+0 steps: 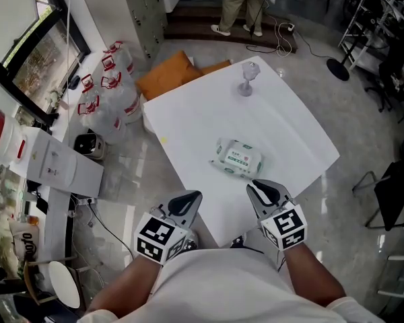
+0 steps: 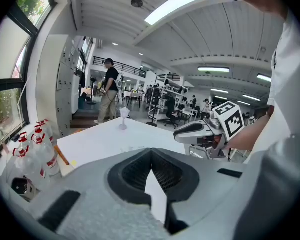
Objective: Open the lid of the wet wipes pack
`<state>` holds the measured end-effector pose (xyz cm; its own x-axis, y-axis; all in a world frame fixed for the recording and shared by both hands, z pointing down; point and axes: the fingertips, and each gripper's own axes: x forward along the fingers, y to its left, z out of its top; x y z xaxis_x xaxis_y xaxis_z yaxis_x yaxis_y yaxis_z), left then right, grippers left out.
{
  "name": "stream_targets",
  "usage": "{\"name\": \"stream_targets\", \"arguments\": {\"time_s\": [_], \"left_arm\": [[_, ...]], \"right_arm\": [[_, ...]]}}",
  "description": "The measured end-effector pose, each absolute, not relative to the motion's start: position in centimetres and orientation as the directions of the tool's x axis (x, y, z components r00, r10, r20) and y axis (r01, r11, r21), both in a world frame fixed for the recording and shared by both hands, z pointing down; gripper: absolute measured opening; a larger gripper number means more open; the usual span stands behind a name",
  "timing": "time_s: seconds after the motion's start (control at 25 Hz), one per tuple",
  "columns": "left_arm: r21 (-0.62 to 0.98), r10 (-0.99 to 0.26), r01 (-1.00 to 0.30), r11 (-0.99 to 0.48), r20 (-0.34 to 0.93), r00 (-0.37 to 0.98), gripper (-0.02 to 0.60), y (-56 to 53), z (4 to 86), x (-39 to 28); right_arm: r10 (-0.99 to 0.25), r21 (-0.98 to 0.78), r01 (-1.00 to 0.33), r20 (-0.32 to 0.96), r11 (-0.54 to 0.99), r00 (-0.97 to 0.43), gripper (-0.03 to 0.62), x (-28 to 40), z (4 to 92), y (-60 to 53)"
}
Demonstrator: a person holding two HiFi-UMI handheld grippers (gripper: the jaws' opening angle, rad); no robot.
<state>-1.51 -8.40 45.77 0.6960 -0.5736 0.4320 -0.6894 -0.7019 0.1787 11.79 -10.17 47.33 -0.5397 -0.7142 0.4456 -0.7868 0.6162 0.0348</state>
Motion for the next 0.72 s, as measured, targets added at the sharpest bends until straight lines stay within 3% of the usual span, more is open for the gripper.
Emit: {"name": "stream_targets", "arguments": {"time_s": [0.72], "left_arm": [[0.217,-0.629,-0.775,-0.594,0.476,0.615,0.008,-7.6,48.3,-4.4]], "right_arm": [[-0.579,0.275,-0.593,0.705,0.756,-0.410,0.066,11.5,59.2,-18.0]]}}
